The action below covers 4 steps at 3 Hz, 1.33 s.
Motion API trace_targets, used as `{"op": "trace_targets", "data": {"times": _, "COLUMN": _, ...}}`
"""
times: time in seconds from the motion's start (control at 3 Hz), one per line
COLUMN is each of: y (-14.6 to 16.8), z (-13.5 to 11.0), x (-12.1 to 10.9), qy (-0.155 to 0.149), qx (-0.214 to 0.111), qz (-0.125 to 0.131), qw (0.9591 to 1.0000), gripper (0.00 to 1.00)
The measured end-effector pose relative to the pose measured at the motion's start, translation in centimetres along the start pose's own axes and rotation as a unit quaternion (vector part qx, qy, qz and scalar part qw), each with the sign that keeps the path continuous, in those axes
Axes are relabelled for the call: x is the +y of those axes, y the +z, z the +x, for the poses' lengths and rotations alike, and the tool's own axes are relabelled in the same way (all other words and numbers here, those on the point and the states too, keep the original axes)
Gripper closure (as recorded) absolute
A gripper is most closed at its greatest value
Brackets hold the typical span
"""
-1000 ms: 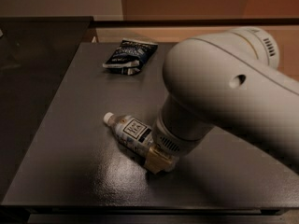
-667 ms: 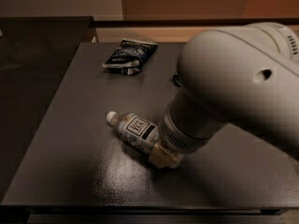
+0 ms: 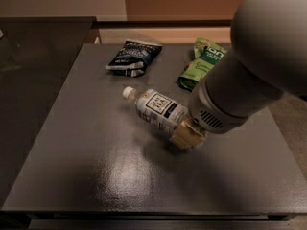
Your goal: Move blue plastic bottle near green rice chip bag
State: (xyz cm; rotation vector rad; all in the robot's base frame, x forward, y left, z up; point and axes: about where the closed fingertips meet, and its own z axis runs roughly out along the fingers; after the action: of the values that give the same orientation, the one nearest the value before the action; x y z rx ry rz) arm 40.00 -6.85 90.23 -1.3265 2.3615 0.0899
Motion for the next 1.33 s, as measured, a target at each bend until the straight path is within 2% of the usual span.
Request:
{"op": "trace_targets", "data": {"times": 0.33, "y": -1.5, "z": -0.5, "x": -3.6, "qy": -0.02, "qx": 0.0, "qz": 0.021, "qw": 0.9996, "gripper": 1.0}}
{"op": "trace_targets", "data": {"times": 0.67, "y": -1.7, "z": -0.6, "x": -7.3, "qy": -0.047, "qx": 0.001, "qz": 0.031, "qw": 0.9984, "gripper": 1.0}}
{"op": "trace_targets", "data": {"times": 1.33, "y": 1.3, "z": 1.0, "x": -11.8, "qy": -0.067, "qx": 0.015, "qz": 0.016, "qw": 0.9975, "gripper": 1.0}}
